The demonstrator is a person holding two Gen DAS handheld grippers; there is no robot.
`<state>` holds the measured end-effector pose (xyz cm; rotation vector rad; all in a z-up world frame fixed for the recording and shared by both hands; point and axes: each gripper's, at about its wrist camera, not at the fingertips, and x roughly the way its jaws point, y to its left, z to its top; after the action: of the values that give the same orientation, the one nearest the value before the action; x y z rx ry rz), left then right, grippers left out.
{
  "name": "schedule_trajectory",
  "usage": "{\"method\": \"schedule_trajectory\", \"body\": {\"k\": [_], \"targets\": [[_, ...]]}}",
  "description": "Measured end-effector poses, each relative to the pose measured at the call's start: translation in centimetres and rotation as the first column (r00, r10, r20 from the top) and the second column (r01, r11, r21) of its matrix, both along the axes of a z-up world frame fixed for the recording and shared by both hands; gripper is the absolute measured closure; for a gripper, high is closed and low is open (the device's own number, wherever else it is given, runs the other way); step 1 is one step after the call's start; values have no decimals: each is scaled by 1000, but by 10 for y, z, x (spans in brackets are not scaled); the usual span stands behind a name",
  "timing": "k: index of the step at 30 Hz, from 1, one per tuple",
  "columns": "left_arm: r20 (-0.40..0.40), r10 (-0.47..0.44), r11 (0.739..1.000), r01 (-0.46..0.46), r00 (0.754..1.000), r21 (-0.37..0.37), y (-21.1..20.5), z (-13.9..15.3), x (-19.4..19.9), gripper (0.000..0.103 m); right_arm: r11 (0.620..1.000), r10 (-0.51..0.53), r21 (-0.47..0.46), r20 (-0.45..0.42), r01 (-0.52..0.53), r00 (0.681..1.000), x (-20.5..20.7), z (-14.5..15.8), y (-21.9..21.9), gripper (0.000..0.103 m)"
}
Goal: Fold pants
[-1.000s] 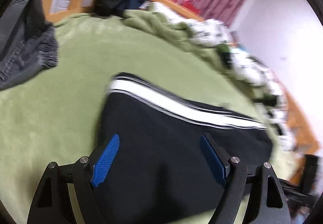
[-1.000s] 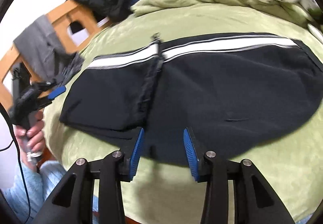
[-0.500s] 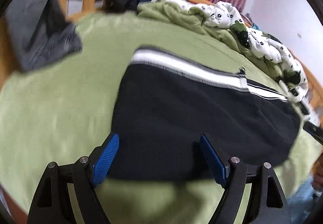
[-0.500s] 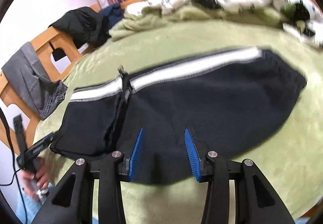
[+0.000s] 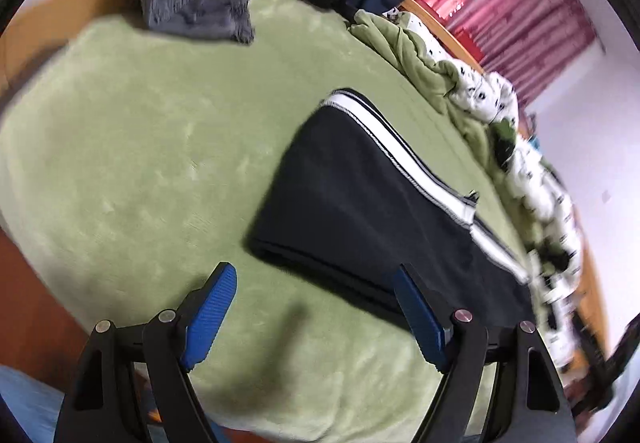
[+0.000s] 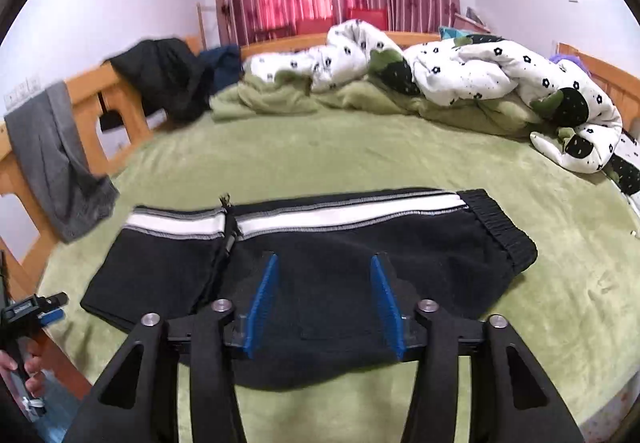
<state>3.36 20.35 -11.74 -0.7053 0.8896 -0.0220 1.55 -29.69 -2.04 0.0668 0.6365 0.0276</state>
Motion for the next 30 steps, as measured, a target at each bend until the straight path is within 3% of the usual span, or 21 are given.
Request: {"method": "schedule_trajectory", "body": {"k": [5, 10, 13, 14, 15, 18, 23, 27, 30], "targets": [[7, 56, 985, -55, 998, -162, 10, -44, 16, 25, 999, 33, -37, -54, -35, 998, 12, -17, 5, 51], [51, 47, 987, -39, 998, -153, 2, -48, 32, 25, 1000, 12, -10, -93, -13, 996, 15, -31, -1, 50], [27, 67, 986, -62, 997, -152, 0, -48, 43, 46, 999, -34, -28, -141, 30, 989, 19, -43, -9, 51], [26, 76, 985, -71, 997, -155, 1, -48, 45, 66, 999, -44, -33, -150, 39, 988, 19, -45, -11, 51], [30, 81, 985, -75, 996, -154, 3, -45, 44, 76, 998, -56, -40, -159, 50, 986, 19, -47, -16, 51], [110, 66, 992, -53, 992, -115, -4, -17, 40, 84, 994, -101, -50, -166, 94, 981, 12, -51, -32, 51], [257, -90, 994, 73, 962, 76, -70, 66, 45, 88, 987, -158, -13, -191, 159, 969, -3, -57, -71, 51], [291, -261, 965, 242, 921, 101, -146, 101, 58, 90, 969, -194, 107, -225, 222, 955, -18, -60, -111, 50], [271, -368, 929, 365, 890, 63, -210, 97, 71, 91, 951, -227, 175, -169, 256, 959, -35, -55, -134, 50]]}}
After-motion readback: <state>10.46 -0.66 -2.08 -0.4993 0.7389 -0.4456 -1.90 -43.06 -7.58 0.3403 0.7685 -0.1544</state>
